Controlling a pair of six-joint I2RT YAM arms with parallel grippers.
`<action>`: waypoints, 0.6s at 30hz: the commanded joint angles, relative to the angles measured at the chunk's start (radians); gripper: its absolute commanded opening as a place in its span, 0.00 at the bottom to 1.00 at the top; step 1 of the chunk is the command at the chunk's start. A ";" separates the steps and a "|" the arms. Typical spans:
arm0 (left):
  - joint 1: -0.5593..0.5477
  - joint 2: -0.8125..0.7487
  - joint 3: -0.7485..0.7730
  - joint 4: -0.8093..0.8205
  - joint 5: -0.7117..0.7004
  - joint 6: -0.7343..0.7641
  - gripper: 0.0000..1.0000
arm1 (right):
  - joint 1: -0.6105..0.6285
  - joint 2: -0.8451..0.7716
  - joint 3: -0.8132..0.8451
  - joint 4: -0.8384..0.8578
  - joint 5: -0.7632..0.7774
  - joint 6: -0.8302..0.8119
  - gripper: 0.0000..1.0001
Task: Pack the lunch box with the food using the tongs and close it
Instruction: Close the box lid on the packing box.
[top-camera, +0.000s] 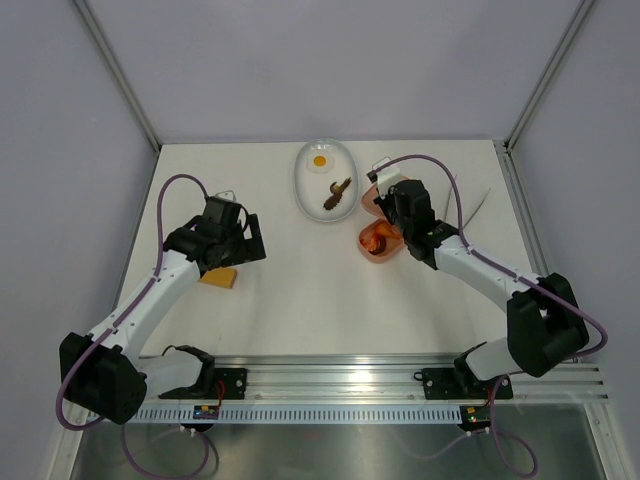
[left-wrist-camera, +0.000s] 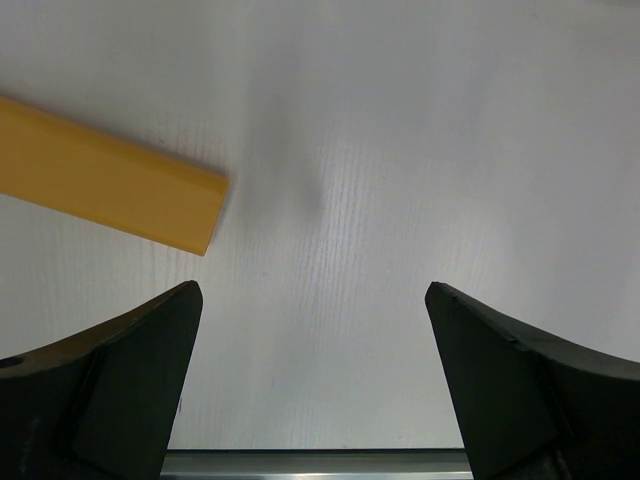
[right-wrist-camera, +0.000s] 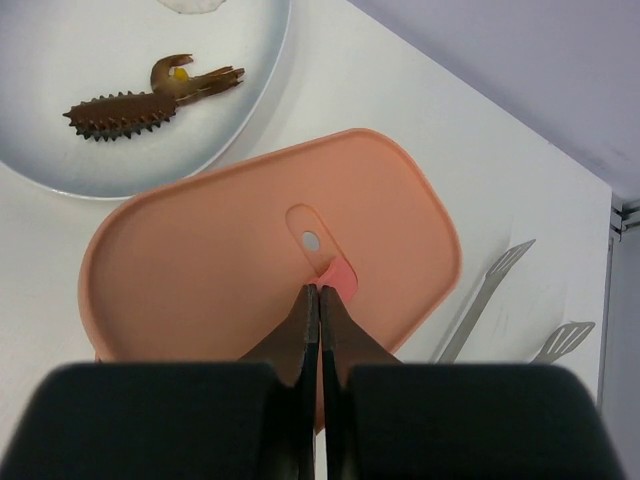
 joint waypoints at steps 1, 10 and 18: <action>-0.003 -0.025 0.000 0.000 -0.027 0.012 0.99 | 0.007 0.017 -0.002 0.109 0.040 0.002 0.00; -0.004 -0.015 -0.003 0.006 -0.021 0.009 0.99 | 0.008 0.016 -0.061 0.136 0.072 0.112 0.00; -0.003 -0.014 -0.011 0.011 -0.019 0.008 0.99 | 0.008 0.025 -0.109 0.176 0.089 0.135 0.00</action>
